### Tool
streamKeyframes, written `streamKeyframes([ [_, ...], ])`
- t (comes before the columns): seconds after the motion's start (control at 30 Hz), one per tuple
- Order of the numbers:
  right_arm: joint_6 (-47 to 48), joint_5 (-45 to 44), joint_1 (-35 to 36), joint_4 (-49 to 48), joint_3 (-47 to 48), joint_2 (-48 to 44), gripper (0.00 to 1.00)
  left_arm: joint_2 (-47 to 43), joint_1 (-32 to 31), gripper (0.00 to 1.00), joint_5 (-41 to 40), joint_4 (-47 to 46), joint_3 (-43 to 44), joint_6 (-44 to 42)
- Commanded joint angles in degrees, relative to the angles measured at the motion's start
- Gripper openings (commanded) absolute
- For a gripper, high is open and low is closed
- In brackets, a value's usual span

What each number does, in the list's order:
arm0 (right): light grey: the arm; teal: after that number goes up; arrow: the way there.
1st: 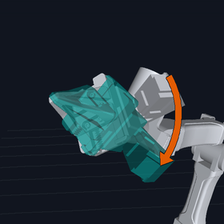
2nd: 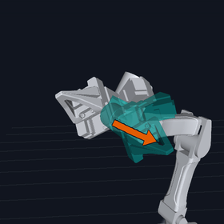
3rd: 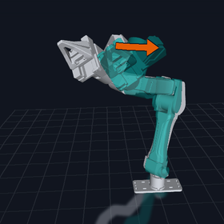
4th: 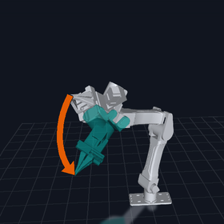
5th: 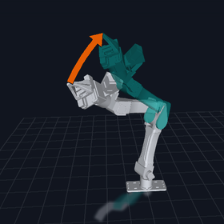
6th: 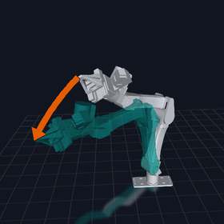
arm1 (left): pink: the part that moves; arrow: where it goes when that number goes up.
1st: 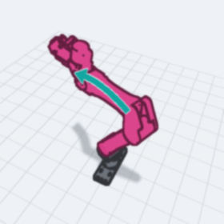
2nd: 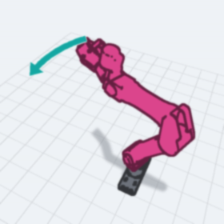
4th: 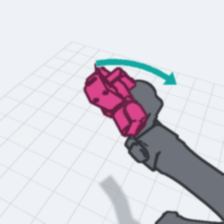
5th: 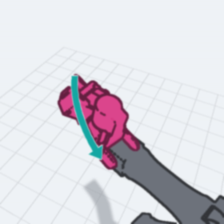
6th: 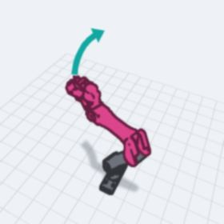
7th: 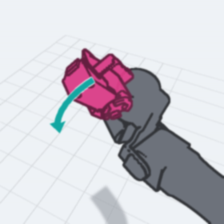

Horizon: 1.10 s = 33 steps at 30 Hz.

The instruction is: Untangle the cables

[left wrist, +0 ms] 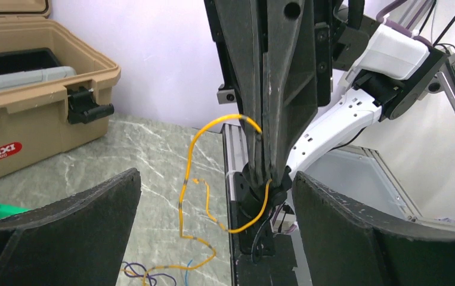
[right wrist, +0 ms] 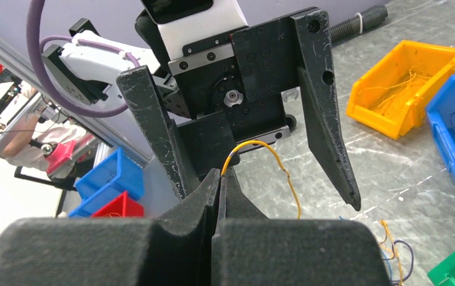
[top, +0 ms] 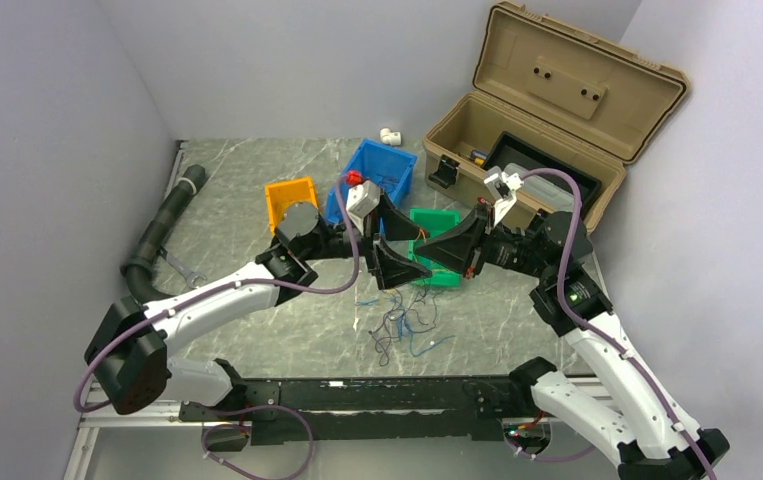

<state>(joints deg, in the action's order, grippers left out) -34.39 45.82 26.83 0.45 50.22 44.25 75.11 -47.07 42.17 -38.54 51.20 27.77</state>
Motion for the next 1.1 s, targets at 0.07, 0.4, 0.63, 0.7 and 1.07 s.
streamKeyframes([
  [0.07,-1.0,0.1,0.3,-6.1,1.8,0.5,0.00,2.2,-0.1,0.96,3.1,-3.9,3.4,2.3],
  [0.4,-1.9,-2.8,0.3,-9.8,1.0,1.0,0.00,4.5,-1.4,0.59,4.1,-6.4,3.6,4.7],
  [0.63,-0.2,-8.2,0.3,-8.3,0.2,-1.1,0.00,4.7,-2.2,0.16,4.1,-6.1,3.6,4.7],
  [0.7,0.5,-10.0,0.3,-7.3,-0.1,-1.6,0.00,4.0,-2.2,0.02,3.4,-4.8,3.5,4.3],
  [1.07,5.3,-20.7,0.3,0.9,-5.9,-7.1,0.87,-2.4,1.1,0.00,-8.7,29.8,11.2,-2.4],
])
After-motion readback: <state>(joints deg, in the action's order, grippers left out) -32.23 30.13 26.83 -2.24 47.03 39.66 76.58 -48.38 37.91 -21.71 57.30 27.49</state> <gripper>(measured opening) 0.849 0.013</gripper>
